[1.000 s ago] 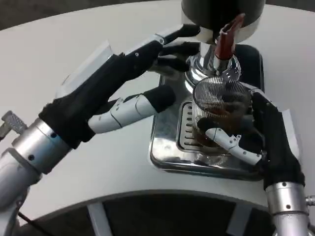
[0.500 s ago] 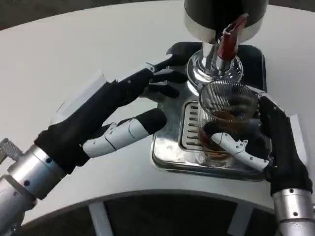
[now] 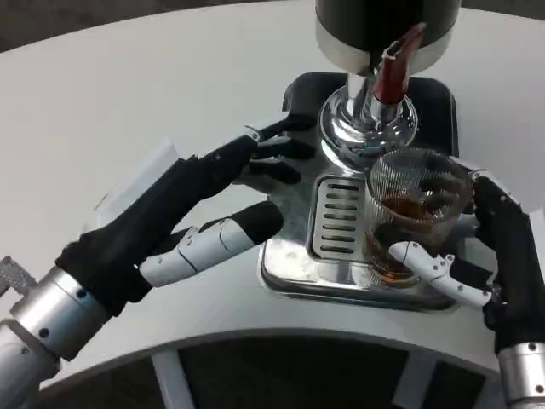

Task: Grasp the cup under the faucet to collect the drink, then remove the cup.

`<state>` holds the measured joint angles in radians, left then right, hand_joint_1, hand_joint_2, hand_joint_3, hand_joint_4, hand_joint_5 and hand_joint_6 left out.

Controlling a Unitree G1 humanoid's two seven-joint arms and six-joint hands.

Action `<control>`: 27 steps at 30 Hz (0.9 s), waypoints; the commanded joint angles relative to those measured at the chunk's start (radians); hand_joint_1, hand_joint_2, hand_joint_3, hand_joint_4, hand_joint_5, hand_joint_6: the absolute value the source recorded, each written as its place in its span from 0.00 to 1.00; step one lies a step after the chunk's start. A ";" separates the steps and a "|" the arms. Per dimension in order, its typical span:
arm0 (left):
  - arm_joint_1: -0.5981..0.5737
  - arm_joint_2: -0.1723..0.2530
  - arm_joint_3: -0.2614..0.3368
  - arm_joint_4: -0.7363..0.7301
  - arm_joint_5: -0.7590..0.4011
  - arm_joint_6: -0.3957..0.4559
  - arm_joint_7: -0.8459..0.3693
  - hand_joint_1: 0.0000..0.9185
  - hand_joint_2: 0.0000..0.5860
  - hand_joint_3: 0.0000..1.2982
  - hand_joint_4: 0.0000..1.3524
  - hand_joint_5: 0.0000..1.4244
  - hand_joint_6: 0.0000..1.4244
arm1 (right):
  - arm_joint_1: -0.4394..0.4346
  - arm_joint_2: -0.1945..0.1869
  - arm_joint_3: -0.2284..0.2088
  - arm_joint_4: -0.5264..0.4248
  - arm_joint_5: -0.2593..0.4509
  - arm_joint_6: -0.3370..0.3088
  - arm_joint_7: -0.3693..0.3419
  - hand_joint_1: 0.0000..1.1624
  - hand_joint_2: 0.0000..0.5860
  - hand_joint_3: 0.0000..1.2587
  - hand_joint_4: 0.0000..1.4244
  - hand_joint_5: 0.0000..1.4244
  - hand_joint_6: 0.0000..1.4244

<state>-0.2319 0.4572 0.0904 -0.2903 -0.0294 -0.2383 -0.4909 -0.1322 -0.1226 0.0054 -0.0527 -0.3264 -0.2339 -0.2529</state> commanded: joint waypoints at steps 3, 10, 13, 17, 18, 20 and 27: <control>0.040 0.012 0.015 -0.020 0.013 -0.005 0.017 0.00 0.19 0.14 0.17 0.22 0.25 | 0.049 0.001 -0.018 -0.088 0.014 -0.027 0.012 0.70 0.40 0.52 0.51 0.62 0.69; 0.067 0.022 0.034 -0.036 0.020 -0.009 0.029 0.00 0.19 0.14 0.17 0.22 0.25 | 0.099 -0.002 -0.032 -0.151 0.026 -0.028 0.040 0.70 0.38 0.52 0.53 0.63 0.70; 0.088 0.026 0.042 -0.045 0.026 -0.008 0.035 0.00 0.19 0.14 0.16 0.21 0.25 | 0.130 -0.006 -0.043 -0.189 0.039 -0.028 0.061 0.70 0.38 0.52 0.53 0.64 0.71; 0.109 0.023 0.045 -0.052 0.035 -0.008 0.039 0.00 0.19 0.14 0.16 0.21 0.25 | 0.170 -0.009 -0.052 -0.233 0.051 -0.028 0.083 0.70 0.38 0.53 0.54 0.65 0.72; 0.113 0.021 0.045 -0.053 0.038 -0.008 0.041 0.00 0.19 0.14 0.16 0.21 0.25 | 0.178 -0.010 -0.053 -0.242 0.052 -0.028 0.087 0.71 0.38 0.54 0.54 0.65 0.73; 0.119 0.020 0.044 -0.052 0.042 -0.009 0.042 0.00 0.19 0.14 0.16 0.21 0.25 | 0.188 -0.009 -0.054 -0.252 0.054 -0.027 0.094 0.71 0.38 0.54 0.54 0.65 0.73; 0.135 0.027 0.045 -0.050 0.065 -0.008 0.049 0.00 0.19 0.14 0.16 0.20 0.25 | 0.200 0.000 -0.056 -0.278 0.061 -0.024 0.106 0.71 0.38 0.55 0.55 0.66 0.74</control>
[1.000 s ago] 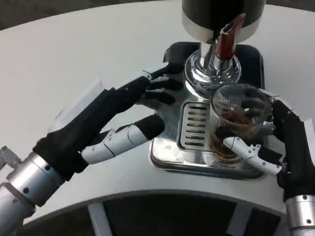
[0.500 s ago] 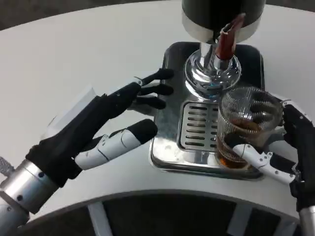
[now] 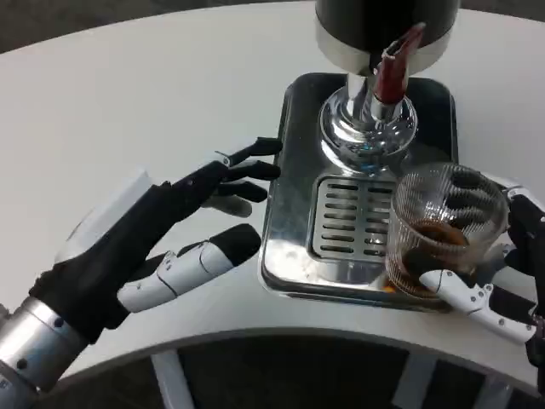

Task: Grasp the cup under the faucet to collect the drink, then remove the cup.

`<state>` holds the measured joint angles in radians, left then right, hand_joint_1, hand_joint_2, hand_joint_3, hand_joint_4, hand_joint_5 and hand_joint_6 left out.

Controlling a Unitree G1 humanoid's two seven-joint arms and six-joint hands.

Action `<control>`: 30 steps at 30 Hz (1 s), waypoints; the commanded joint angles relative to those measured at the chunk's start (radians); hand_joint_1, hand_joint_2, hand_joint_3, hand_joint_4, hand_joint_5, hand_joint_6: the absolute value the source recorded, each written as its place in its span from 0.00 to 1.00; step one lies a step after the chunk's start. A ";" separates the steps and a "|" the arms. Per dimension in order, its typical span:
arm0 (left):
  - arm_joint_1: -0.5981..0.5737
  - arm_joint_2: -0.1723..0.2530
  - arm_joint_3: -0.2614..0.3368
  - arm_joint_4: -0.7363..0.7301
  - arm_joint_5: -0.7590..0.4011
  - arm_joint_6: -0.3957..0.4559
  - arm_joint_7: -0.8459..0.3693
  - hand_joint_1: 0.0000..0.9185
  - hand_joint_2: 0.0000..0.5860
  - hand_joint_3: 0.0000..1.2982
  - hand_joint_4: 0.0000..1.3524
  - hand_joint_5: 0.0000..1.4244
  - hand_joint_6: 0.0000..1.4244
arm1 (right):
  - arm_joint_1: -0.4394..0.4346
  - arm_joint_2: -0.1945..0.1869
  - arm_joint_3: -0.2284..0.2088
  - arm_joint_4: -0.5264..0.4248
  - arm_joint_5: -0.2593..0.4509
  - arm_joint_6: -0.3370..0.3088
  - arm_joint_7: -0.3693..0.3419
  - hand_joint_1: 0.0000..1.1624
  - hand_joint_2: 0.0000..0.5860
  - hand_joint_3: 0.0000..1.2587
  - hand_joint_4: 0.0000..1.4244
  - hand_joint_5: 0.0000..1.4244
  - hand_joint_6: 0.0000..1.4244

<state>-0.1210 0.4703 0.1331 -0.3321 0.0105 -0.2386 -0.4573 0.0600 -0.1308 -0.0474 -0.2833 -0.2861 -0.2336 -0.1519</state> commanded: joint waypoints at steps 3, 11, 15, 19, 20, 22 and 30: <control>0.029 0.020 0.004 -0.006 0.036 -0.007 0.016 0.00 0.19 0.14 0.16 0.20 0.25 | 0.010 0.012 0.002 -0.063 0.019 -0.022 0.012 0.71 0.38 0.55 0.55 0.67 0.74; 0.037 0.031 0.011 -0.003 0.076 -0.014 0.020 0.00 0.19 0.14 0.15 0.19 0.23 | -0.002 0.013 0.009 -0.073 0.019 -0.009 0.025 0.71 0.38 0.55 0.56 0.67 0.75; 0.044 0.048 0.011 -0.020 0.114 -0.022 0.026 0.00 0.19 0.13 0.13 0.16 0.21 | 0.004 0.010 0.019 -0.092 0.015 -0.011 0.040 0.71 0.38 0.55 0.56 0.68 0.77; 0.053 0.068 0.011 -0.040 0.159 -0.018 0.029 0.00 0.19 0.13 0.11 0.14 0.19 | 0.021 0.013 0.034 -0.116 0.015 -0.011 0.058 0.71 0.38 0.56 0.57 0.68 0.77; 0.056 0.073 0.012 -0.045 0.169 -0.017 0.029 0.00 0.19 0.13 0.10 0.13 0.19 | 0.025 0.015 0.037 -0.121 0.016 -0.010 0.061 0.71 0.38 0.56 0.57 0.68 0.77; 0.060 0.080 0.013 -0.054 0.184 -0.012 0.031 0.00 0.19 0.12 0.09 0.12 0.18 | 0.033 0.016 0.044 -0.132 0.016 -0.009 0.068 0.71 0.38 0.56 0.57 0.69 0.77; 0.094 0.125 0.021 -0.121 0.265 0.017 0.017 0.00 0.19 0.08 0.00 0.04 0.13 | 0.056 0.020 0.068 -0.181 0.024 0.000 0.102 0.71 0.38 0.57 0.57 0.69 0.77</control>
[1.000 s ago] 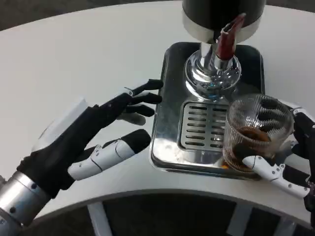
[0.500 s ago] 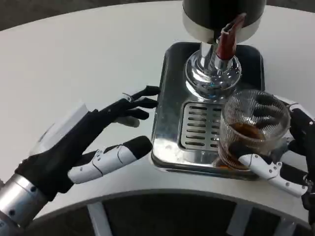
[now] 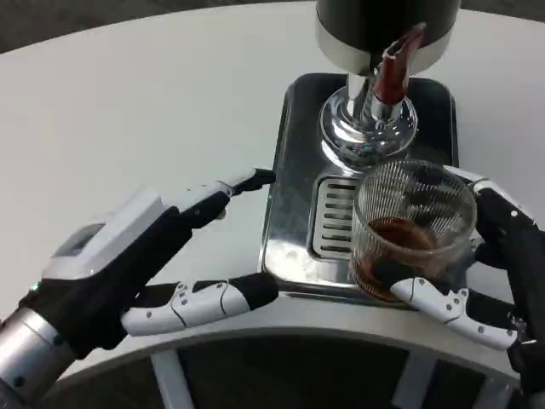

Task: Grasp the cup under the faucet to collect the drink, then remove the cup.

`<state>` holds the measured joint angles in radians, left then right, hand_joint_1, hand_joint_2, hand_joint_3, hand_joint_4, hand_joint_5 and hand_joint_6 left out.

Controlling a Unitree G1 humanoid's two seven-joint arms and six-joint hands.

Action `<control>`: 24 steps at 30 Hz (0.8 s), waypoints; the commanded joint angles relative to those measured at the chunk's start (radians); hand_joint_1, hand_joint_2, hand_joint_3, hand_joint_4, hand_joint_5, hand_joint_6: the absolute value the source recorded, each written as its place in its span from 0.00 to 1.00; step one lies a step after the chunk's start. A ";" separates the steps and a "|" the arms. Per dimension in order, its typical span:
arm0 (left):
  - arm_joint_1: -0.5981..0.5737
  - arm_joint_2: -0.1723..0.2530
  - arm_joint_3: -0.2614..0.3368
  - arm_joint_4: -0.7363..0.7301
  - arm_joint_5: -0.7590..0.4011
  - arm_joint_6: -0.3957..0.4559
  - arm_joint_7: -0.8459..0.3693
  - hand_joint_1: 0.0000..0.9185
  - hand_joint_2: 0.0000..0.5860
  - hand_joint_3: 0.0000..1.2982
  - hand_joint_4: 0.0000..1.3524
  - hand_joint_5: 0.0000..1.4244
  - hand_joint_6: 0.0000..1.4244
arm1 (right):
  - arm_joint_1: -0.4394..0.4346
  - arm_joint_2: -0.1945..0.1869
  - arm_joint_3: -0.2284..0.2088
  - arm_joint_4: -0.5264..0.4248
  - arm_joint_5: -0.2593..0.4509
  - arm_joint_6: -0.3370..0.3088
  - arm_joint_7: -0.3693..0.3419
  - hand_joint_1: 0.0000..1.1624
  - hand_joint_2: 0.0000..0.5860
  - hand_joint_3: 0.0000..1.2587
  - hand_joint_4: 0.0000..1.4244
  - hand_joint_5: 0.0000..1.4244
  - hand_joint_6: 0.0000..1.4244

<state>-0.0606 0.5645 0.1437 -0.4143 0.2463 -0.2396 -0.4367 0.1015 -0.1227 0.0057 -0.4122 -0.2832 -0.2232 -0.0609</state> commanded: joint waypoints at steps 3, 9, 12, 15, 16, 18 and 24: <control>0.050 0.041 0.015 -0.058 0.035 0.031 -0.006 0.00 0.19 0.07 0.00 0.03 0.12 | 0.018 0.014 0.025 -0.062 0.019 -0.009 0.020 0.71 0.38 0.57 0.57 0.69 0.78; 0.089 0.053 0.029 -0.112 0.045 0.057 -0.015 0.00 0.18 0.06 0.00 0.01 0.11 | 0.020 0.017 0.048 -0.072 0.017 -0.008 0.038 0.71 0.38 0.57 0.57 0.69 0.78; 0.122 0.057 0.039 -0.151 0.054 0.066 -0.017 0.00 0.18 0.06 0.00 0.01 0.11 | 0.026 0.016 0.063 -0.078 0.019 -0.006 0.051 0.71 0.38 0.57 0.57 0.69 0.78; 0.159 0.061 0.059 -0.187 0.067 0.083 -0.018 0.00 0.18 0.06 0.00 0.00 0.10 | 0.030 0.017 0.080 -0.087 0.021 -0.004 0.064 0.71 0.38 0.57 0.58 0.69 0.78; 0.169 0.062 0.066 -0.196 0.070 0.087 -0.018 0.00 0.18 0.05 0.00 0.00 0.10 | 0.030 0.017 0.085 -0.089 0.017 -0.005 0.067 0.71 0.38 0.57 0.58 0.69 0.78; 0.190 0.065 0.080 -0.215 0.084 0.100 -0.019 0.00 0.18 0.04 0.00 0.00 0.09 | 0.029 0.016 0.093 -0.094 0.013 -0.003 0.070 0.71 0.38 0.57 0.58 0.69 0.78; 0.254 0.071 0.128 -0.257 0.112 0.133 -0.031 0.00 0.18 0.02 0.00 0.00 0.08 | 0.021 0.024 0.122 -0.097 0.012 0.009 0.081 0.71 0.38 0.57 0.58 0.70 0.78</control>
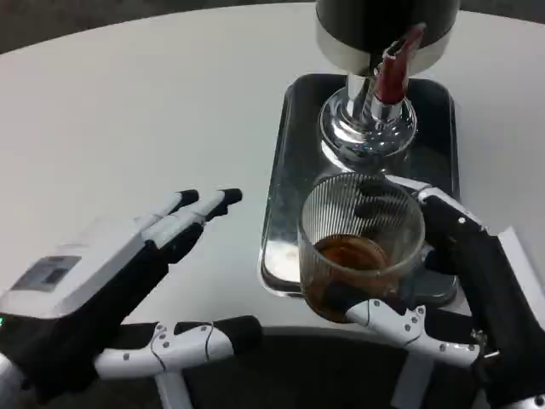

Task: Grasp the cup under the faucet to collect the drink, then remove the cup.

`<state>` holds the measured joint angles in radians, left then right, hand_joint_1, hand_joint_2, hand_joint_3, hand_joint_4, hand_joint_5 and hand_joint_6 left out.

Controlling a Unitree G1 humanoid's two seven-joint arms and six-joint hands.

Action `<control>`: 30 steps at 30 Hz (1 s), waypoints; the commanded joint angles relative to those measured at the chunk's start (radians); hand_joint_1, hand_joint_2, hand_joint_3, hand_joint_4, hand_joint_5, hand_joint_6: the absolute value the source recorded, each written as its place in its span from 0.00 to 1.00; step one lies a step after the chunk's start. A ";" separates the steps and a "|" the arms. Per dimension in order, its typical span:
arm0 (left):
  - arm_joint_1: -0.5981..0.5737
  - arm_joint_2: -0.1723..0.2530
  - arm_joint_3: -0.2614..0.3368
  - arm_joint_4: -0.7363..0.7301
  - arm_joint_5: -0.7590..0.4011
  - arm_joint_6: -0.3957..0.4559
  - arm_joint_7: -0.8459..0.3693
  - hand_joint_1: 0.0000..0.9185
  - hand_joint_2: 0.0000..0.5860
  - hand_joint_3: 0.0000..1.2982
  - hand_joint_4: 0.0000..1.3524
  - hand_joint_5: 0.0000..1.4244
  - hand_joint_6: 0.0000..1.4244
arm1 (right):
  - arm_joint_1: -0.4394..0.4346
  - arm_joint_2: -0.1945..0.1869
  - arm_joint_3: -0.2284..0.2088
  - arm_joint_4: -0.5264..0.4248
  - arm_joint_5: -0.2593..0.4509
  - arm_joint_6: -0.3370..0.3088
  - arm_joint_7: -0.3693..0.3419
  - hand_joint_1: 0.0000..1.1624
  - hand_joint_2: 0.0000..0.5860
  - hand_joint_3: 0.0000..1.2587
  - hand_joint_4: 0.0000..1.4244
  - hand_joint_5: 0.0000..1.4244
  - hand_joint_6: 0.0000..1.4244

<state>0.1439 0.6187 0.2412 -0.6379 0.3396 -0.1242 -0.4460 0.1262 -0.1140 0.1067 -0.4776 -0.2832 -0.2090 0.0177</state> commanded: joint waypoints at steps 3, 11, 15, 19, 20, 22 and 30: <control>0.075 0.015 0.046 -0.050 0.021 0.023 -0.027 0.00 0.18 0.01 0.00 0.00 0.08 | -0.006 0.018 0.036 -0.032 0.010 -0.003 0.005 0.71 0.38 0.58 0.58 0.70 0.79; 0.117 0.005 0.071 -0.079 0.018 0.030 -0.027 0.00 0.18 0.00 0.00 0.00 0.08 | -0.018 0.021 0.063 -0.028 0.006 0.005 0.010 0.71 0.38 0.58 0.58 0.70 0.80; 0.134 0.003 0.084 -0.078 0.010 0.026 -0.025 0.00 0.18 0.00 0.00 0.00 0.08 | -0.028 0.021 0.071 -0.026 0.004 0.011 0.012 0.71 0.38 0.58 0.58 0.70 0.80; 0.147 0.004 0.095 -0.078 0.003 0.023 -0.026 0.00 0.18 0.00 0.00 0.00 0.08 | -0.033 0.022 0.079 -0.023 0.004 0.015 0.014 0.71 0.38 0.58 0.58 0.70 0.80; 0.150 0.004 0.098 -0.077 0.000 0.022 -0.027 0.00 0.18 0.00 0.00 0.00 0.08 | -0.034 0.023 0.083 -0.022 0.003 0.015 0.014 0.71 0.38 0.58 0.58 0.70 0.80; 0.155 0.003 0.105 -0.076 -0.004 0.019 -0.027 0.00 0.18 0.00 0.00 0.00 0.08 | -0.036 0.024 0.090 -0.019 0.001 0.016 0.015 0.71 0.38 0.58 0.58 0.70 0.80; 0.181 0.007 0.129 -0.075 -0.022 0.007 -0.024 0.00 0.18 0.00 0.00 0.00 0.07 | -0.047 0.027 0.108 -0.010 -0.003 0.019 0.012 0.71 0.38 0.58 0.59 0.71 0.81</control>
<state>0.3034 0.6228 0.3489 -0.7041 0.3257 -0.1043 -0.4620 0.0924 -0.1020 0.2023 -0.4767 -0.2886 -0.1779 0.0327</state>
